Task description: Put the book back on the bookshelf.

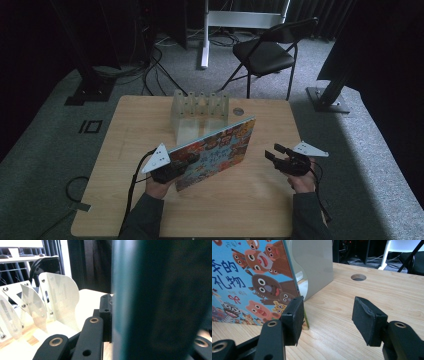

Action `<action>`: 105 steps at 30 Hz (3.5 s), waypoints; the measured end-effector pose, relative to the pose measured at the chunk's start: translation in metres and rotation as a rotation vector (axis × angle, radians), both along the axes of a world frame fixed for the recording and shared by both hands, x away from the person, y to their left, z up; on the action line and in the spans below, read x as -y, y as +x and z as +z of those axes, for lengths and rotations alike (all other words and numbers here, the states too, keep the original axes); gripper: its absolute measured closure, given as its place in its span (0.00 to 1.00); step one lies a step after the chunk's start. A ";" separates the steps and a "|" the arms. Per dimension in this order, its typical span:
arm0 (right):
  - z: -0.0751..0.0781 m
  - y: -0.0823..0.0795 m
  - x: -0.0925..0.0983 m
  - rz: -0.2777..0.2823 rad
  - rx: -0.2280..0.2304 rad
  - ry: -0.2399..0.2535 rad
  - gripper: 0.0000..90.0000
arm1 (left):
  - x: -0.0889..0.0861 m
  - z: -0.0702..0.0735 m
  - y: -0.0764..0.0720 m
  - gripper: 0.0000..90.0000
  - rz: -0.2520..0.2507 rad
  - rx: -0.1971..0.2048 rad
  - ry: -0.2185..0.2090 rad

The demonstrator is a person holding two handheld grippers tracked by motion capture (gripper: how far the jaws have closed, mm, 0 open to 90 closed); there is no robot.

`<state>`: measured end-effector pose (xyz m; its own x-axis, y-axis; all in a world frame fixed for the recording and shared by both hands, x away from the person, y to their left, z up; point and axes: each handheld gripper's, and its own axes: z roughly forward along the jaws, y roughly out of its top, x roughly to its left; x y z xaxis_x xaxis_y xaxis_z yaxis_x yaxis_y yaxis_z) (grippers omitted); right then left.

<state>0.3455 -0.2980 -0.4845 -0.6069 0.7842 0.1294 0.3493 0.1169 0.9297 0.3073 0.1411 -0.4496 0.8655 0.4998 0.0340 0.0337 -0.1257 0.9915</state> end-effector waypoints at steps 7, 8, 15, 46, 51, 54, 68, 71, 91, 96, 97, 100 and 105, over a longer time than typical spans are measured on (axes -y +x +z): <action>-0.002 0.000 0.001 -0.009 -0.006 0.000 0.47 | 0.002 -0.004 -0.001 0.86 0.012 -0.001 -0.022; -0.002 0.000 0.001 -0.009 -0.006 -0.001 0.47 | 0.003 -0.006 0.000 0.85 0.008 -0.010 -0.025; -0.005 0.001 0.003 -0.011 -0.015 -0.002 0.47 | 0.004 -0.015 0.001 0.81 0.001 -0.016 -0.041; -0.016 0.003 0.005 -0.017 -0.046 -0.011 0.45 | 0.003 -0.046 0.009 0.70 -0.014 -0.079 -0.101; -0.017 0.003 0.005 -0.016 -0.050 -0.014 0.45 | 0.006 -0.050 0.010 0.70 -0.024 -0.089 -0.097; -0.018 0.003 0.006 -0.017 -0.053 -0.012 0.45 | 0.007 -0.053 0.011 0.70 -0.024 -0.098 -0.096; -0.023 0.004 0.008 -0.025 -0.070 -0.016 0.45 | 0.016 -0.064 0.015 0.84 -0.021 -0.113 -0.072; -0.025 0.004 0.010 -0.030 -0.072 -0.013 0.45 | 0.017 -0.064 0.013 0.85 -0.021 -0.106 -0.065; -0.040 0.000 0.017 -0.054 -0.124 -0.023 0.45 | 0.023 -0.071 0.013 0.86 -0.013 -0.110 -0.057; -0.046 0.003 0.015 -0.059 -0.155 -0.065 0.44 | 0.024 -0.071 0.012 0.86 -0.011 -0.097 -0.046; -0.047 0.003 0.013 -0.060 -0.161 -0.083 0.44 | 0.024 -0.071 0.012 0.87 -0.009 -0.095 -0.046; -0.051 0.005 0.010 -0.071 -0.179 -0.133 0.41 | 0.025 -0.070 0.011 0.88 0.005 -0.078 -0.036; -0.056 0.007 0.009 -0.067 -0.192 -0.165 0.40 | 0.025 -0.070 0.009 0.89 0.021 -0.062 -0.026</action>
